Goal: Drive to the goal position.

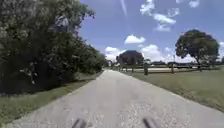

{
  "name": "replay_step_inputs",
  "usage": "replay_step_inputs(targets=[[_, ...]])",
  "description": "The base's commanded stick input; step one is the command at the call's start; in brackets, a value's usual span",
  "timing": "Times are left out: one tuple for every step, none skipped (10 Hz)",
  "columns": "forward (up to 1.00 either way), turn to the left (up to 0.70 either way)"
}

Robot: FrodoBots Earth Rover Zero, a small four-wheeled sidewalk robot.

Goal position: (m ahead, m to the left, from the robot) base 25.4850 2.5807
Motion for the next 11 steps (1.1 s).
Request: replay_step_inputs(targets=[[0.5, 0.0], [0.5, 0.0], [0.5, 0.0], [0.5, 0.0], [0.5, 0.0], [0.5, 0.0], [0.5, 0.0], [0.5, 0.0], [0.5, 0.0], [0.5, 0.0], [0.5, 0.0]])
